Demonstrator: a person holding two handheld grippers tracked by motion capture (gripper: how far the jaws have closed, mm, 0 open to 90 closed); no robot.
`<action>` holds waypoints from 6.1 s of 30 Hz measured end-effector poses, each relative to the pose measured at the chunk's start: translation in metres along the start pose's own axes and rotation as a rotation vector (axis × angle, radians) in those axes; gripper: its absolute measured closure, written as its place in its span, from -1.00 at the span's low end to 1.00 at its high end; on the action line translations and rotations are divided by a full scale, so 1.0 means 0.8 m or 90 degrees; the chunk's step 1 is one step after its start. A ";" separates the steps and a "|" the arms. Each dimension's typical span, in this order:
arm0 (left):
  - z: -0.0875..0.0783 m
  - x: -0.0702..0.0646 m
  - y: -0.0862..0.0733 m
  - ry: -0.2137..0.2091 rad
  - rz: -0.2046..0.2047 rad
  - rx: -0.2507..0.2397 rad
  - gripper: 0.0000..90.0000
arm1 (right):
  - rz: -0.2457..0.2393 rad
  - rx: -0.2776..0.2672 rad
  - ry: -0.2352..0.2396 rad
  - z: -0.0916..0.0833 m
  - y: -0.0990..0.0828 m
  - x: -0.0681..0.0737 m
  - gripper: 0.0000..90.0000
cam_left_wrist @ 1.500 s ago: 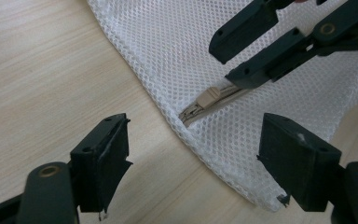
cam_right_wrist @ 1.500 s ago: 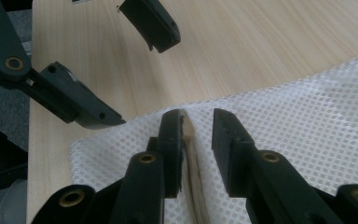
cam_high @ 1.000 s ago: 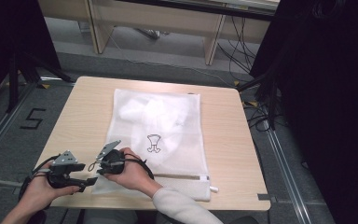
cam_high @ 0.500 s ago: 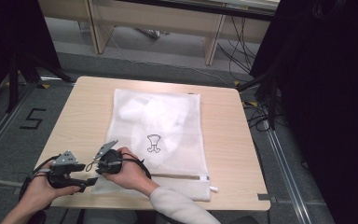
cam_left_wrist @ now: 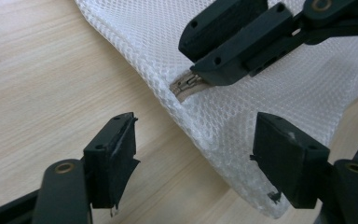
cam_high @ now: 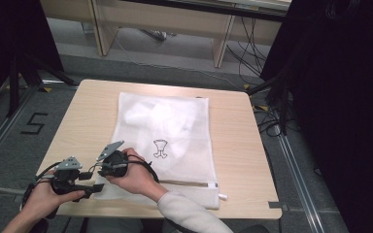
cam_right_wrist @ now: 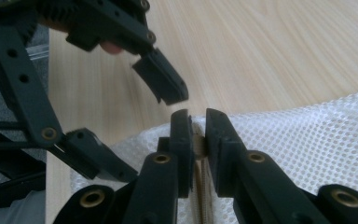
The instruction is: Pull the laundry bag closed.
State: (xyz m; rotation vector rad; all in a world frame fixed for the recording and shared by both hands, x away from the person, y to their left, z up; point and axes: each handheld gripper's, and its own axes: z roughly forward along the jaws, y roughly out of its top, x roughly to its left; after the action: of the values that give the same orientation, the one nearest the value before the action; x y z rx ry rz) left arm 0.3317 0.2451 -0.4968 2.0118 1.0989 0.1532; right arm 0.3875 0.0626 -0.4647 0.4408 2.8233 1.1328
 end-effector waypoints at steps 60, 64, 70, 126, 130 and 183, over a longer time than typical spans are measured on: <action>0.008 0.001 0.015 -0.026 -0.106 0.006 0.88 | -0.003 0.050 0.005 -0.021 -0.035 -0.008 0.84; 0.008 0.000 0.015 -0.022 -0.098 0.008 0.88 | -0.002 0.052 0.004 -0.023 -0.039 -0.009 0.84; 0.008 0.001 0.015 -0.022 -0.100 0.012 0.88 | 0.005 0.053 0.003 -0.025 -0.042 -0.008 0.84; 0.009 0.002 0.015 -0.007 -0.101 0.023 0.88 | 0.023 0.077 -0.006 -0.049 -0.076 -0.024 0.84; 0.009 0.003 0.014 -0.007 -0.102 0.023 0.88 | 0.026 0.080 -0.005 -0.050 -0.076 -0.023 0.84; 0.010 0.003 0.013 0.004 -0.101 0.015 0.88 | 0.014 0.086 -0.006 -0.062 -0.089 -0.032 0.84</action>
State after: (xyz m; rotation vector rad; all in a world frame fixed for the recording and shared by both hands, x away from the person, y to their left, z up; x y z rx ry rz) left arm 0.3439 0.2389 -0.4955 1.9367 1.2650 0.0640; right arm 0.3864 -0.0266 -0.4783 0.4862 2.9048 0.9451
